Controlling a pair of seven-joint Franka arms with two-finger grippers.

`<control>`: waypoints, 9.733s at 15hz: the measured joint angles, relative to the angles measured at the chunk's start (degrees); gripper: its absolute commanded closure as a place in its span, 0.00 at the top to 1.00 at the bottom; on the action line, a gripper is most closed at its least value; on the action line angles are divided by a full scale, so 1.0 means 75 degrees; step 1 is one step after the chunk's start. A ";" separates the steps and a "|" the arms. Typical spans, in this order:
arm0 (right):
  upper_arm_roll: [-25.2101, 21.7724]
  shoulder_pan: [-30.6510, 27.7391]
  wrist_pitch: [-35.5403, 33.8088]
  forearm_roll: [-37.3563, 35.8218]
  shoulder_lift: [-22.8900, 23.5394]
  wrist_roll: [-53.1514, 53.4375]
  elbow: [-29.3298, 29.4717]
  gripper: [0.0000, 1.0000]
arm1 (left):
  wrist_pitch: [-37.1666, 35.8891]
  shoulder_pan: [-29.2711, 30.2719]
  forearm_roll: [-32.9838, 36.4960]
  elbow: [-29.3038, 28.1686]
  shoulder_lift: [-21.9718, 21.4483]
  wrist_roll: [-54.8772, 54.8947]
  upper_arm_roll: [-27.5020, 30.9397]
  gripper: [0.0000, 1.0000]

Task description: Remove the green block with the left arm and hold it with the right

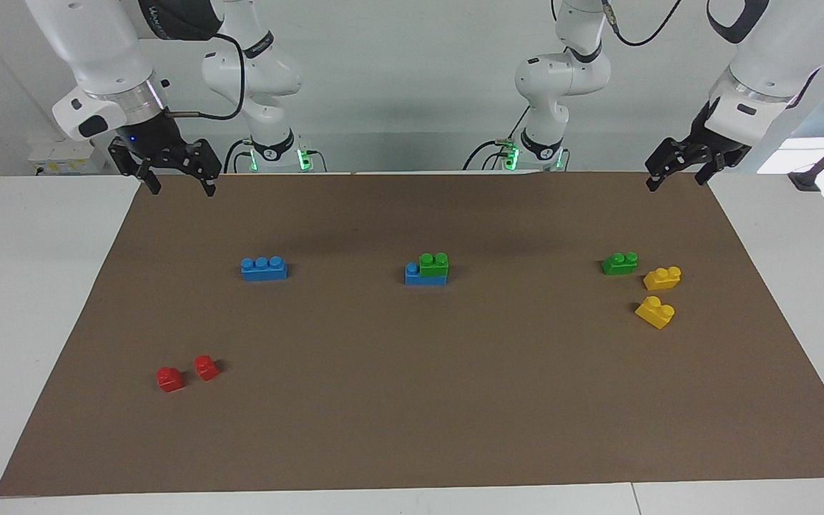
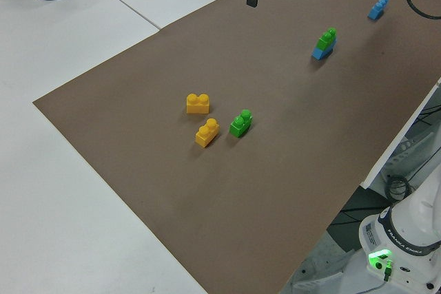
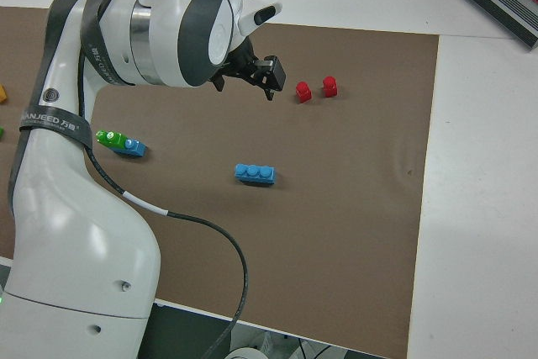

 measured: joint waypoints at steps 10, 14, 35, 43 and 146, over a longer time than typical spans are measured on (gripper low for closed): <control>0.0027 0.0019 0.0029 0.0000 -0.0008 0.1142 -0.0114 1.00 | 0.0023 0.0000 0.0000 0.0000 0.0000 0.0000 0.0003 1.00; 0.0087 0.0076 0.0064 0.0153 -0.0009 0.2665 -0.0410 1.00 | 0.0134 0.0001 0.0000 -0.0024 0.0000 -0.0001 0.0005 1.00; 0.0183 0.1499 0.2491 0.3670 0.0794 1.0689 -0.2310 1.00 | 0.2897 -0.2238 -0.0072 -0.2957 -0.0790 -0.9328 -0.0116 1.00; 0.0189 0.2271 0.3660 0.4300 0.1015 1.1097 -0.2926 1.00 | 0.4195 -0.3659 -0.0073 -0.3768 -0.0601 -1.3627 -0.0125 1.00; 0.0004 0.0802 0.4120 0.5615 0.2738 0.7721 -0.1993 0.00 | 0.4813 -0.2432 -0.0055 -0.4167 0.0127 -1.0431 0.0106 0.00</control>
